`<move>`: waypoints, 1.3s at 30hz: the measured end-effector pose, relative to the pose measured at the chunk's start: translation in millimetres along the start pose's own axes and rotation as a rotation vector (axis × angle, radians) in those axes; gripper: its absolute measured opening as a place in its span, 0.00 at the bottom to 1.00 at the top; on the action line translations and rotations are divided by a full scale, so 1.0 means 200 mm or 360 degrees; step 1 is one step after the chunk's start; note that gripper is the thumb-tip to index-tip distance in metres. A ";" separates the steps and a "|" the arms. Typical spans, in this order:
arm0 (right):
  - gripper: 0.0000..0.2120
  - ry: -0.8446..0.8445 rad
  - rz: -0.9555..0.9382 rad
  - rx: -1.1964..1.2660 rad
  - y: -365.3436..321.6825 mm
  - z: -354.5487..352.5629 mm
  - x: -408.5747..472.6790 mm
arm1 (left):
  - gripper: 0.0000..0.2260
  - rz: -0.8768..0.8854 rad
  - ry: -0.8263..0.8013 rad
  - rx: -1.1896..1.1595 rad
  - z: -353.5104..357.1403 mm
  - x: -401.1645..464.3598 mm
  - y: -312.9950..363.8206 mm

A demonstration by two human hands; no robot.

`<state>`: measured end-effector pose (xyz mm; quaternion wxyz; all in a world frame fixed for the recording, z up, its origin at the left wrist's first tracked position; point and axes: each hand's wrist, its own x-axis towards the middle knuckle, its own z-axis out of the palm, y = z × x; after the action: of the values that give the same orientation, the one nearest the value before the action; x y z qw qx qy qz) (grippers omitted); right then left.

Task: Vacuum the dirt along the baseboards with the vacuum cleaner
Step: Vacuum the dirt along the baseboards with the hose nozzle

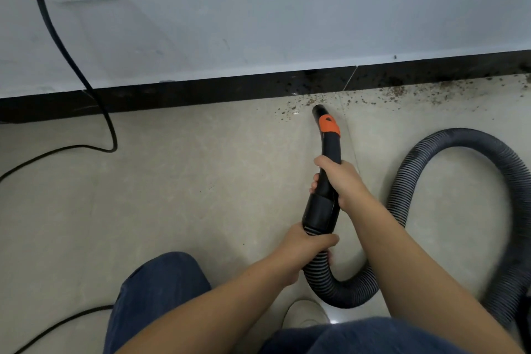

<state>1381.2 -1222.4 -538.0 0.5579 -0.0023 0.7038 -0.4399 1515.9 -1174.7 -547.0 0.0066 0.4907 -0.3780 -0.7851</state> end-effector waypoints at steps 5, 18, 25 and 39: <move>0.06 -0.0004 -0.0009 -0.0073 -0.07 0.01 0.03 | 0.05 0.0031 0.0011 -0.0072 0.01 0.04 0.04; 0.06 -0.0032 -0.0023 -0.0228 -0.18 0.03 0.08 | 0.06 0.0072 0.0064 -0.0263 0.06 0.11 0.09; 0.06 -0.0042 -0.0003 -0.0231 -0.10 0.04 0.02 | 0.07 0.0037 0.0110 -0.0253 0.07 0.07 -0.01; 0.05 -0.0184 -0.0026 -0.0480 -0.02 0.11 -0.05 | 0.11 0.0011 0.0262 -0.0363 0.11 0.00 -0.13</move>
<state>1399.9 -1233.5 -528.0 0.5872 -0.1170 0.7285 -0.3328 1507.9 -1142.5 -556.5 0.0960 0.5482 -0.2860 -0.7801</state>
